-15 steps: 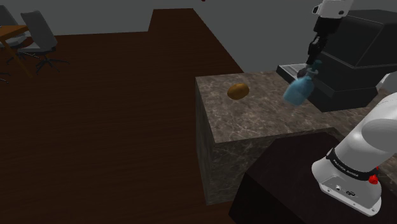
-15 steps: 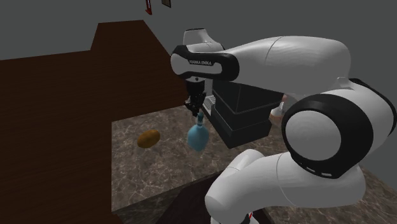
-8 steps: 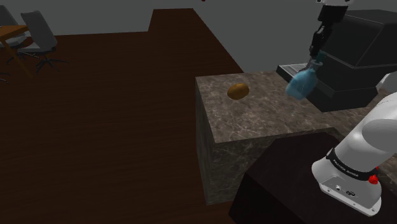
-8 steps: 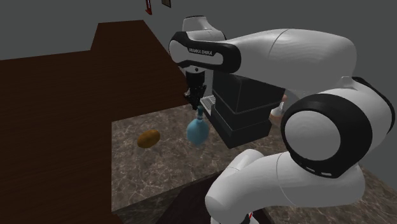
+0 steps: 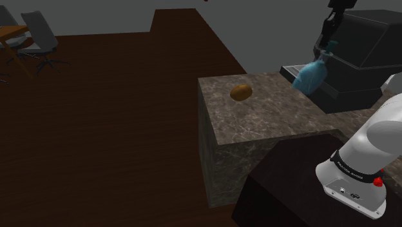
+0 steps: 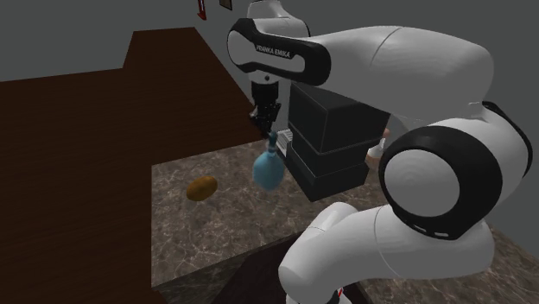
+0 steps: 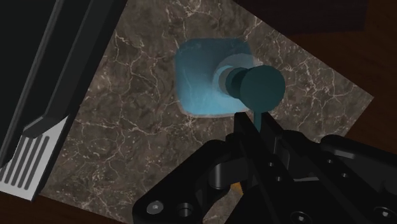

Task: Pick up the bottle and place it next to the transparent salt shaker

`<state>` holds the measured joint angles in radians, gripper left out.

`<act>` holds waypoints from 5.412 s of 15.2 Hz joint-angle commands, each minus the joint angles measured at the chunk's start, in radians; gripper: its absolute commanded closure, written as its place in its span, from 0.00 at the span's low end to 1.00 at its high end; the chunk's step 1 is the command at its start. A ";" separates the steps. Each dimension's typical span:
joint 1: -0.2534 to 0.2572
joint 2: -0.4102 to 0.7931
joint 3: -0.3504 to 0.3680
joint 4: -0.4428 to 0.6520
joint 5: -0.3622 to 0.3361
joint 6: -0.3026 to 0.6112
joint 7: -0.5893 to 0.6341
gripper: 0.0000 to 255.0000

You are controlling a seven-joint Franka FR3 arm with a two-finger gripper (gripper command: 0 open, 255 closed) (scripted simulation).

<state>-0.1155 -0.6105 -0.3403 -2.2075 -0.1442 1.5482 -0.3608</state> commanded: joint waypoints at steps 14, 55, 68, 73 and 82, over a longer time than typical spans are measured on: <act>0.015 0.058 0.016 0.247 0.023 -0.190 -0.006 1.00; 0.069 0.296 -0.839 0.734 -0.181 -0.274 -0.890 1.00; 0.981 0.017 -1.653 1.364 -0.487 -0.445 -1.080 1.00; 0.844 0.059 -1.602 1.171 -0.430 -0.331 -1.054 1.00; 0.696 0.098 -1.550 0.940 -0.384 -0.171 -1.031 1.00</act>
<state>0.5958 -0.5153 -1.8944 -1.2432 -0.5308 1.3576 -1.3928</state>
